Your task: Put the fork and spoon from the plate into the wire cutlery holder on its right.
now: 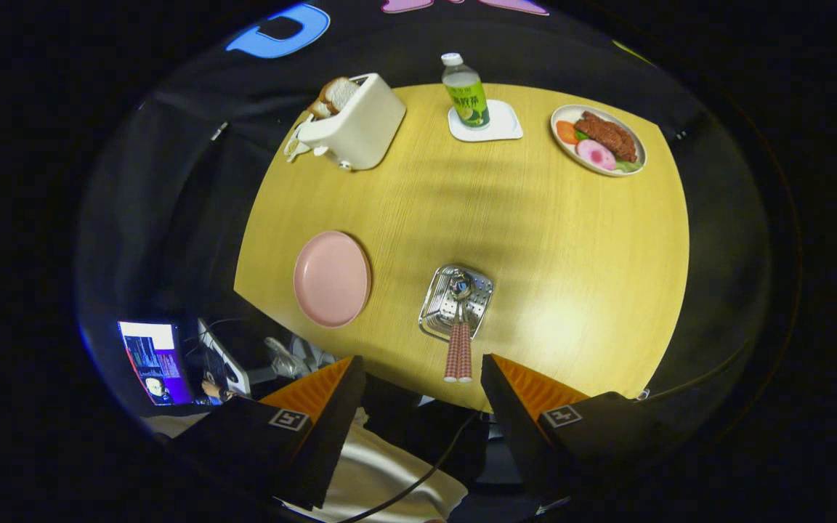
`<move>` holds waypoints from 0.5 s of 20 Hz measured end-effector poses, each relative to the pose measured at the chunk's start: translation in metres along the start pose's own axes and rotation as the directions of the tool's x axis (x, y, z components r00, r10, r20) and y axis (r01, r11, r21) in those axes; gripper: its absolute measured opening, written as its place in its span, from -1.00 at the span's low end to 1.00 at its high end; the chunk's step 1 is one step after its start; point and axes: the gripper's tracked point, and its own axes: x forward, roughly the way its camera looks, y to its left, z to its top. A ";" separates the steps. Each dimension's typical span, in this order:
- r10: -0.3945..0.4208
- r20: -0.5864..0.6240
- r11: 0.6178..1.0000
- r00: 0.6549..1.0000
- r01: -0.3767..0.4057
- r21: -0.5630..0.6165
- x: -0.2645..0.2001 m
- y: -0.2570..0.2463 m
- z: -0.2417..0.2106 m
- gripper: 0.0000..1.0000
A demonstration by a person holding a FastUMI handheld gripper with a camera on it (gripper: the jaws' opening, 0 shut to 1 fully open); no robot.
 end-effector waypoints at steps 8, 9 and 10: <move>-0.061 0.417 0.995 0.907 0.025 0.092 -0.050 0.041 0.031 0.99; -0.081 0.457 0.995 0.886 0.044 0.091 -0.053 0.044 0.033 0.99; -0.105 0.498 0.993 0.861 0.064 0.097 -0.057 0.045 0.035 0.99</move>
